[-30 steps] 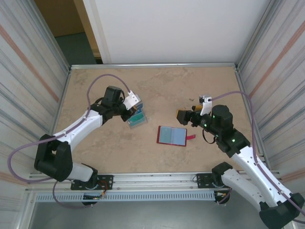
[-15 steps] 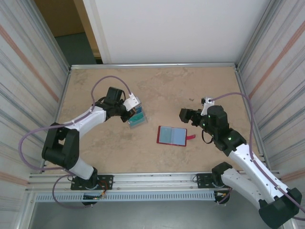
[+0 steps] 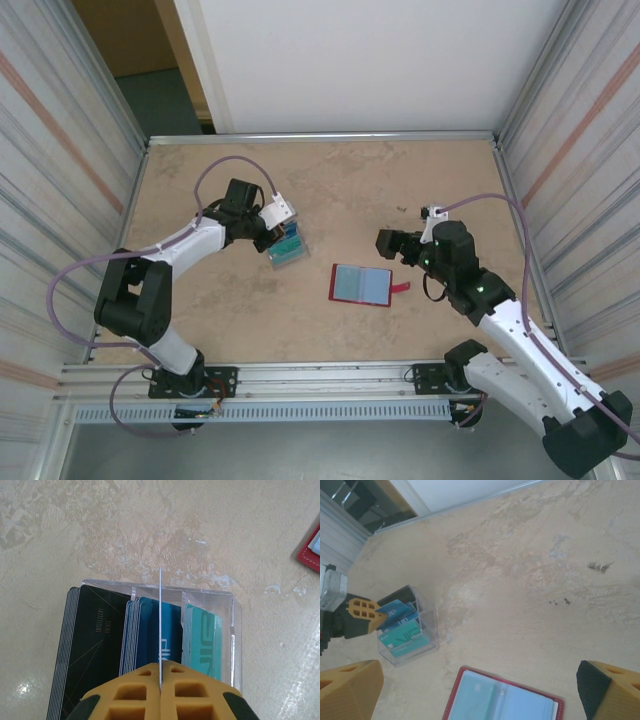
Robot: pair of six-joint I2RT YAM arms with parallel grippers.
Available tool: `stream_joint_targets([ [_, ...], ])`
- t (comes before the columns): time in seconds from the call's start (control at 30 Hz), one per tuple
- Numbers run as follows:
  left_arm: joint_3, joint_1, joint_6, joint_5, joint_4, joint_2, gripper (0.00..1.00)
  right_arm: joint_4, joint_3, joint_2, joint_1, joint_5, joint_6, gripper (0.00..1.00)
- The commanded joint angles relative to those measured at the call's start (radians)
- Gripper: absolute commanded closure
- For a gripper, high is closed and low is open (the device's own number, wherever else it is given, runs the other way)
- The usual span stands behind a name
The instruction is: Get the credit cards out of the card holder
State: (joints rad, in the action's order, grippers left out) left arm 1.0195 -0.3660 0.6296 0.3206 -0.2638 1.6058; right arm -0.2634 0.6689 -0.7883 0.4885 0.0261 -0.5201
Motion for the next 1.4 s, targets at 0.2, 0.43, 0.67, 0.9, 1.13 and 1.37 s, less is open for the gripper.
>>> stream_joint_targets([
  [0.2, 0.028, 0.009, 0.028, -0.016, -0.017, 0.047, 1.00, -0.005, 0.003, -0.006, -0.005, -0.025, 0.001, 0.01],
  [0.43, 0.046, 0.009, 0.007, -0.049, -0.040, 0.053, 0.86, -0.022, 0.009, -0.007, -0.005, -0.009, 0.001, 0.01],
  [0.67, 0.055, 0.006, -0.039, -0.029, -0.061, 0.008, 0.71, -0.091, 0.036, -0.065, 0.007, 0.017, -0.048, 0.00],
  [0.9, 0.004, -0.023, -0.112, -0.056, -0.049, -0.130, 0.63, -0.192, 0.110, -0.219, 0.154, 0.156, -0.112, 0.14],
  [1.13, -0.119, -0.042, -0.285, -0.096, 0.056, -0.344, 0.46, -0.294, 0.226, -0.442, 0.327, 0.262, -0.178, 0.20],
  [1.37, -0.266, -0.039, -0.463, -0.260, 0.203, -0.544, 0.36, -0.363, 0.346, -0.668, 0.422, 0.281, -0.201, 0.28],
])
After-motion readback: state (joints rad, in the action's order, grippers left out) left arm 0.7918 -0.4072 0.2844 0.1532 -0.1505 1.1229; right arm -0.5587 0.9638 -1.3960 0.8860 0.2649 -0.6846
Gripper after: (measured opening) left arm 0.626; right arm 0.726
